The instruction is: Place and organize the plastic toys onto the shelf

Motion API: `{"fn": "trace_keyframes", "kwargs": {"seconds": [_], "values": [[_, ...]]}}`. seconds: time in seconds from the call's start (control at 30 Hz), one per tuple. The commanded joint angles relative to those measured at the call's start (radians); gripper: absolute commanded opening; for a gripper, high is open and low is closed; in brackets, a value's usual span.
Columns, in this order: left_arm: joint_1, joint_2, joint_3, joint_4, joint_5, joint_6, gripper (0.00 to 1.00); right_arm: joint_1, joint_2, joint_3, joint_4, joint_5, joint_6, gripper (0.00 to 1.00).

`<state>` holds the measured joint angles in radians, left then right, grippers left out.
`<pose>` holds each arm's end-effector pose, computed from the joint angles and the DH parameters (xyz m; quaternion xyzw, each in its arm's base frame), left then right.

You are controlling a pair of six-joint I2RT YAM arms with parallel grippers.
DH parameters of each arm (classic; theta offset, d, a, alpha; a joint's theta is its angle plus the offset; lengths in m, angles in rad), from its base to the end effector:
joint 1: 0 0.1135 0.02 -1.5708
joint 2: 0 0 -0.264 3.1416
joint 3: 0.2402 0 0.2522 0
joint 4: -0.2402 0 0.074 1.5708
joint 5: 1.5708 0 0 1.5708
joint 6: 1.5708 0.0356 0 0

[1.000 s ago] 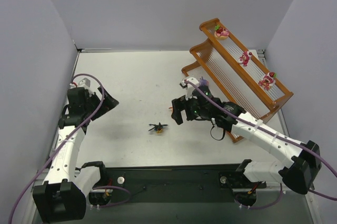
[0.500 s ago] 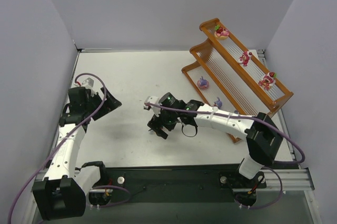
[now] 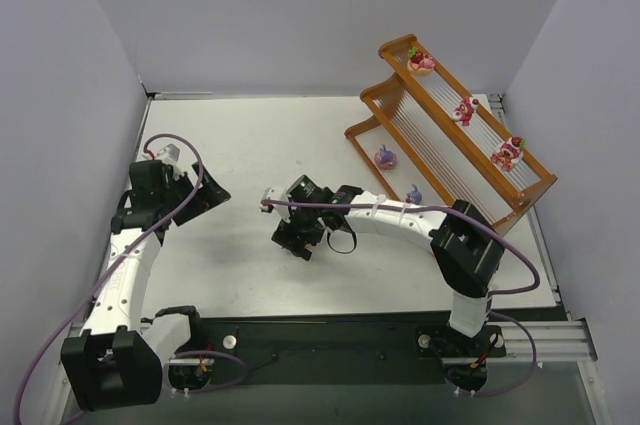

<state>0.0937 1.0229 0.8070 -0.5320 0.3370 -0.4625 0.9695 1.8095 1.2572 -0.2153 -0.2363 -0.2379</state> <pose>0.2137 0.0083 0.2718 -0.1836 0.8873 -0.2234 0.3594 0.2197 0.3350 0.2172 -0.5568 0.7263 0.2402 0.3237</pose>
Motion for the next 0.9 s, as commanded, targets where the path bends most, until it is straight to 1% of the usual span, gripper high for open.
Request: {"fn": "trace_keyframes", "kwargs": {"seconds": [0.0,0.07,0.1,0.17,0.2,0.27,0.3,0.37,0.4,0.43,0.47,0.5,0.6,0.67,0.83,0.87], "values": [[0.005,0.011,0.055,-0.003,0.0,0.024,0.97,0.0,0.039,0.071,-0.012,0.035,0.008,0.77],[0.005,0.012,0.061,-0.002,0.002,0.03,0.97,0.0,0.063,0.085,-0.015,0.043,0.02,0.73],[0.003,0.016,0.063,-0.005,0.002,0.033,0.97,0.001,0.071,0.091,-0.015,0.049,0.026,0.69],[0.003,0.017,0.067,-0.01,-0.004,0.038,0.97,0.001,0.082,0.099,-0.021,0.054,0.035,0.65],[0.005,0.019,0.067,-0.013,-0.007,0.039,0.97,0.001,0.086,0.1,-0.022,0.055,0.044,0.59],[0.005,0.019,0.069,-0.013,-0.012,0.044,0.97,0.001,0.091,0.103,-0.03,0.061,0.055,0.52],[0.005,0.02,0.069,-0.014,-0.012,0.044,0.97,0.003,0.094,0.107,-0.036,0.061,0.061,0.45],[0.003,0.022,0.069,-0.014,-0.012,0.044,0.97,0.005,0.093,0.108,-0.05,0.063,0.068,0.35],[0.001,0.022,0.069,-0.014,-0.01,0.044,0.98,0.005,0.091,0.11,-0.055,0.066,0.069,0.2],[0.003,0.022,0.07,-0.014,-0.01,0.044,0.97,0.008,0.087,0.11,-0.062,0.077,0.078,0.11],[0.003,0.023,0.072,-0.016,-0.01,0.044,0.97,0.009,0.083,0.111,-0.064,0.087,0.083,0.04],[0.003,0.023,0.073,-0.016,-0.009,0.044,0.97,0.011,0.073,0.113,-0.07,0.098,0.091,0.0],[0.003,0.028,0.075,-0.017,-0.007,0.042,0.97,0.014,0.035,0.116,-0.079,0.132,0.149,0.0],[0.003,0.029,0.078,-0.02,-0.006,0.041,0.97,0.014,0.011,0.143,-0.122,0.167,0.212,0.0],[0.0,0.037,0.077,-0.019,0.013,0.036,0.97,0.005,-0.084,0.275,-0.347,0.311,0.347,0.0],[0.0,0.039,0.072,-0.017,0.016,0.036,0.97,-0.006,-0.102,0.295,-0.38,0.366,0.395,0.0]]}}
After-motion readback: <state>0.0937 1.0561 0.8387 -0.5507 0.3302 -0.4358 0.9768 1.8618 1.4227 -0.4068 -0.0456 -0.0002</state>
